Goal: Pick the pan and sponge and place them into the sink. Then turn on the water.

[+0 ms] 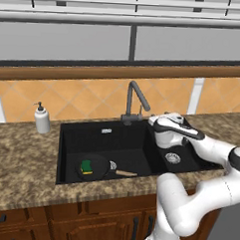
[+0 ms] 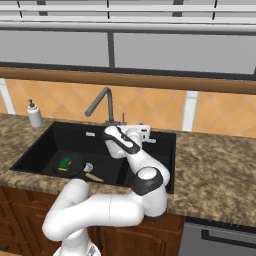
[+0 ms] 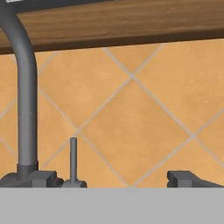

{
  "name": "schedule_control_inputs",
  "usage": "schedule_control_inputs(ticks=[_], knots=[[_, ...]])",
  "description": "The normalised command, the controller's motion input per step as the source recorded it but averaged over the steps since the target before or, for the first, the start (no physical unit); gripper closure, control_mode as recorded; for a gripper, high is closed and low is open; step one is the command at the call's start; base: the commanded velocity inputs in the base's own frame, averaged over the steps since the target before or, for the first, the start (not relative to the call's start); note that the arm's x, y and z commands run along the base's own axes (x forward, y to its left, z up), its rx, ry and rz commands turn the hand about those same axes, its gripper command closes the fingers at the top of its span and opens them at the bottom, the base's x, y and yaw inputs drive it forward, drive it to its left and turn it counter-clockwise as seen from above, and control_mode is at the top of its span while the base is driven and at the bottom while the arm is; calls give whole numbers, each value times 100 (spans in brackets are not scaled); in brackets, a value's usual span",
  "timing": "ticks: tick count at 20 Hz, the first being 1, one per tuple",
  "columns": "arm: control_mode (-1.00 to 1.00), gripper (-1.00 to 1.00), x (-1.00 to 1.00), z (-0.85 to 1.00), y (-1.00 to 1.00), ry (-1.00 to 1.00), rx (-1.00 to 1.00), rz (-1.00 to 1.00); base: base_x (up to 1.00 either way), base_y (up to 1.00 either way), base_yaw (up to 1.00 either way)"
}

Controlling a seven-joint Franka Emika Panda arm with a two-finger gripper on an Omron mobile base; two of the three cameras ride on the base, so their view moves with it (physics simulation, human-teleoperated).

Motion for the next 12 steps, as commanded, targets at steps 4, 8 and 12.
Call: schedule_control_inputs(ticks=[4,8,12], knots=[[-100,-100,9,0,32,0,0,-7,0,0,0],[-100,-100,18,0,38,0,0,-9,0,0,0],[-100,-100,16,0,29,0,0,-9,0,0,0]])
